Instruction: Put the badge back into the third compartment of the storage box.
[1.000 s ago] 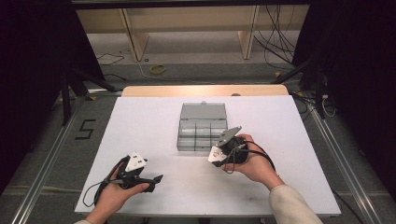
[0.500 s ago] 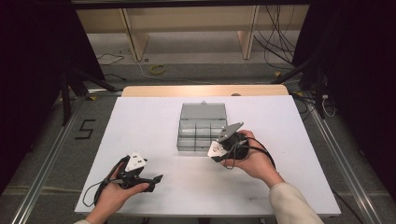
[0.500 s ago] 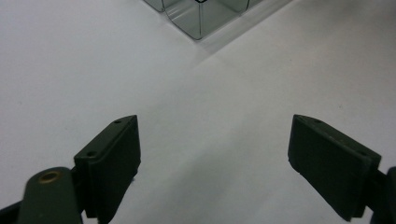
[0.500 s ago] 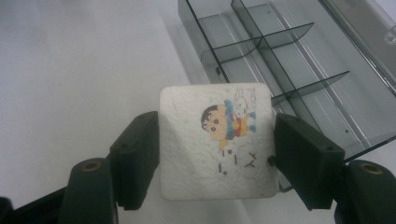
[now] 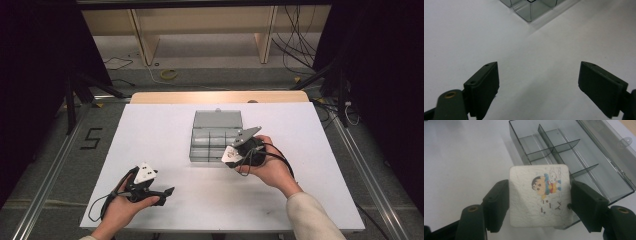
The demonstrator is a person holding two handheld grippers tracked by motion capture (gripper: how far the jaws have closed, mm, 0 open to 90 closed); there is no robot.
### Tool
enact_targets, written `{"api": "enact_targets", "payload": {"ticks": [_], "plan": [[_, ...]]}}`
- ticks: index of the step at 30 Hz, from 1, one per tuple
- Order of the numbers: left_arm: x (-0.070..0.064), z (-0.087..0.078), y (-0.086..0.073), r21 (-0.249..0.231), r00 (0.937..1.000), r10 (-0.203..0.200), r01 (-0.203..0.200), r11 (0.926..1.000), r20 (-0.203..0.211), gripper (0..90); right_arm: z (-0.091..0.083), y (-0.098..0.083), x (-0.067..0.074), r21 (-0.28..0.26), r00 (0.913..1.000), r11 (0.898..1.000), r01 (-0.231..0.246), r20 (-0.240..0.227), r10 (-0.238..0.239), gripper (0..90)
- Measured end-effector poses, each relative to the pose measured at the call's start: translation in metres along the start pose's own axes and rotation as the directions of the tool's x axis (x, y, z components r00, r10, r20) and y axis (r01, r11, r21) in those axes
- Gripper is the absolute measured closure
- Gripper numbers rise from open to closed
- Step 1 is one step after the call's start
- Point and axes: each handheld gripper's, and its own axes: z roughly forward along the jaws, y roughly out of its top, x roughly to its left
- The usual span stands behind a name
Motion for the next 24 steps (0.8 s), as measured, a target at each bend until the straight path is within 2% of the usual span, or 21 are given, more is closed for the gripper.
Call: {"api": "enact_targets", "payload": {"ticks": [12,19,24], "plan": [[0.0,0.0,0.0,-0.001,1.0,0.0,0.0,1.0,0.001,16.5,0.002,0.003,-0.007,-0.024,0.9971,0.999,-0.049,0.058,0.05,33.9],[0.0,0.0,0.0,-0.003,1.0,0.001,-0.001,1.0,0.001,16.5,0.005,0.004,-0.014,-0.055,0.988,0.992,-0.115,0.097,0.12,33.9],[0.001,0.0,0.0,-0.003,1.0,-0.001,0.001,1.0,0.0,16.5,0.008,0.006,-0.017,-0.068,0.978,0.984,-0.163,0.121,0.17,33.9]]}}
